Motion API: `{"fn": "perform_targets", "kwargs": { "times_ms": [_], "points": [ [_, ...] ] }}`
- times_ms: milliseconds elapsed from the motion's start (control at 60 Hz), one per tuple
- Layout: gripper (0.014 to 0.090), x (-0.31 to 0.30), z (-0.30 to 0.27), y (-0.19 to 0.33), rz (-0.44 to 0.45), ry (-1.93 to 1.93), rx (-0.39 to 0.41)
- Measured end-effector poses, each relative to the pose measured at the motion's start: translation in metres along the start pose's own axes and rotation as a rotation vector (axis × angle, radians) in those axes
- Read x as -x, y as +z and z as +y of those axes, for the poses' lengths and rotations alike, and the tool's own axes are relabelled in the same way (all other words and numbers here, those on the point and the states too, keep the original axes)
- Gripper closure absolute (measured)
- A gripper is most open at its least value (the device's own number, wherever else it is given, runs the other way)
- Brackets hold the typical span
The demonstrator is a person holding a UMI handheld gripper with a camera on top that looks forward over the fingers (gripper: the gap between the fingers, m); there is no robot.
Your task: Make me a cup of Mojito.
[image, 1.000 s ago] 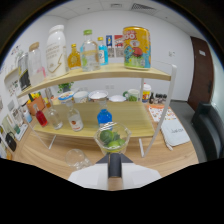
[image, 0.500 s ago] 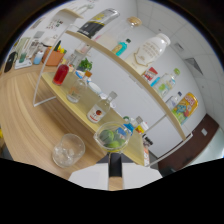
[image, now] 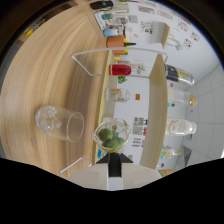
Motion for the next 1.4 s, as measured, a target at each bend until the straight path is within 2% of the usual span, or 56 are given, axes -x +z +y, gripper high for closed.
{"fn": "perform_targets", "kwargs": {
  "times_ms": [217, 467, 583, 783, 883, 1017, 1217, 1283, 1333, 1400],
  "points": [
    [0.0901, 0.004, -0.003, 0.001, 0.025, -0.146, -0.04],
    [0.0901, -0.002, -0.002, -0.002, 0.035, -0.102, -0.056],
    [0.0899, -0.021, -0.001, -0.009, 0.045, 0.086, -0.055],
    [0.09, -0.06, 0.027, -0.039, 0.076, 0.676, -0.022],
    [0.0899, -0.047, 0.054, -0.047, 0.024, 0.969, 0.027],
    [0.0899, 0.014, 0.093, -0.046, -0.076, 1.291, 0.117],
    [0.0899, 0.132, 0.133, -0.042, -0.286, 1.551, 0.317],
    [0.0899, 0.167, 0.145, -0.038, -0.327, 1.581, 0.377],
    [0.0899, 0.183, 0.149, -0.039, -0.37, 1.617, 0.419],
    [0.0898, 0.21, 0.154, -0.034, -0.397, 1.667, 0.436]
  ]
}}
